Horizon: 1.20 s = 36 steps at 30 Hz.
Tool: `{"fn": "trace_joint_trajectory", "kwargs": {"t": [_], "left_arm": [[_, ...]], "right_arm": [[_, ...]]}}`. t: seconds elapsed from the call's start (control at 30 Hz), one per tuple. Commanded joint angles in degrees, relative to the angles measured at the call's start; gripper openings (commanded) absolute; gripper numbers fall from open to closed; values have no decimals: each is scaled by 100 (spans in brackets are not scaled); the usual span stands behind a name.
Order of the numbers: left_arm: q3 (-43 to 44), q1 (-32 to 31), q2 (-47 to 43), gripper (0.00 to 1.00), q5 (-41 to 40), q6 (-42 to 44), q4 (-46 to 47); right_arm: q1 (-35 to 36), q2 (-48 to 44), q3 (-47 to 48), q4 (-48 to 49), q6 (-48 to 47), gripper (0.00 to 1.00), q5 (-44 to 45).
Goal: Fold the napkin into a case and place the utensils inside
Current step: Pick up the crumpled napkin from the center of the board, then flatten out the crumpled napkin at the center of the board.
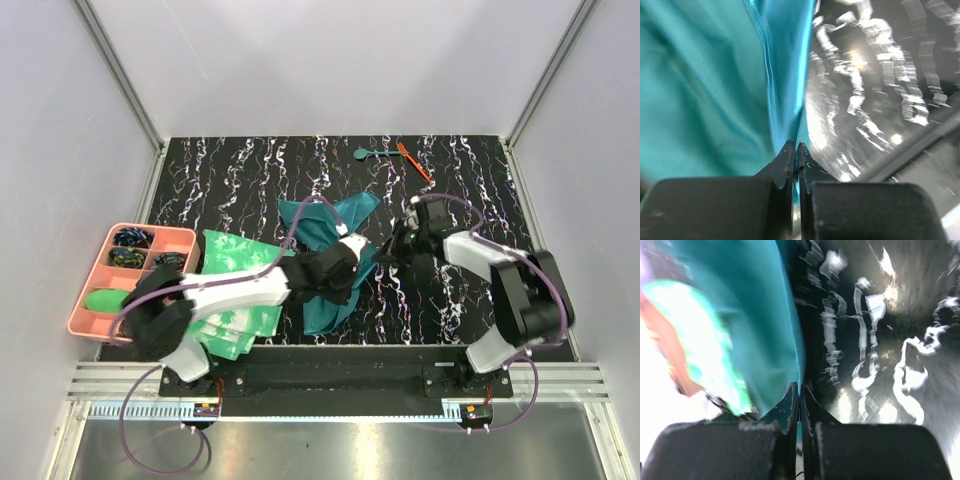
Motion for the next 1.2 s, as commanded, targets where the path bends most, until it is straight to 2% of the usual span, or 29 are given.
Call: {"fn": "trace_joint_trajectory", "kwargs": {"t": [0.0,0.17,0.27,0.4,0.5,0.6,0.67,0.77,0.8,0.83,0.9,0.97,1.0,1.03,1.07,1.17], "left_arm": [[547,-33,-1607,0,-419,765,-135],[776,-33,-3110,0,-589,1478,-320],[1048,-33,-3674,0,-19,1909,-241],[1444,-42,-4122,0,1289,2349,-171],[1436,-33,-4430,0,1739,2419,75],[1304,-33,-4633,0,1601,2402,382],[1321,-33,-4572,0,1329,2367,427],[1357,-33,-4282,0,215,2157,383],[1365,-33,-4194,0,-546,1956,331],[1391,-25,-3976,0,-945,1815,243],[1409,203,-3694,0,-1413,1490,-56],[1304,771,-3246,0,-1310,1191,-161],[1286,1028,-3061,0,-744,876,-197],[1234,1256,-2668,0,-520,751,-119],[1242,1615,-2447,0,-449,645,-161],[1583,2118,-1454,0,-430,556,-206]], "right_arm": [[-643,-1578,1000,-1041,-256,0,439],[-1032,-2887,2438,-2665,-687,0,1081],[-1041,-3485,3239,-3299,-758,0,1450],[-1041,-4163,4172,-3889,-741,0,1916],[-1041,-4559,4850,-4320,-776,0,2232],[-1041,-4771,5149,-4514,-776,0,2391],[-1041,-4806,5124,-4550,-819,0,2505],[-1041,-4754,4948,-4629,-925,0,3075],[-1049,-4710,4887,-4655,-969,0,3469],[-1041,-4666,4738,-4646,-1004,0,3664],[-1041,-4455,4588,-4629,-1092,0,4207],[-1041,-4105,4298,-4480,-1215,0,4508],[-1041,-3990,4176,-4384,-1285,0,4692],[-1041,-3867,3818,-4052,-1338,0,4764],[-1049,-3587,3649,-3883,-1347,0,4808],[-1154,-2824,3016,-3041,-1461,0,4791]]}}
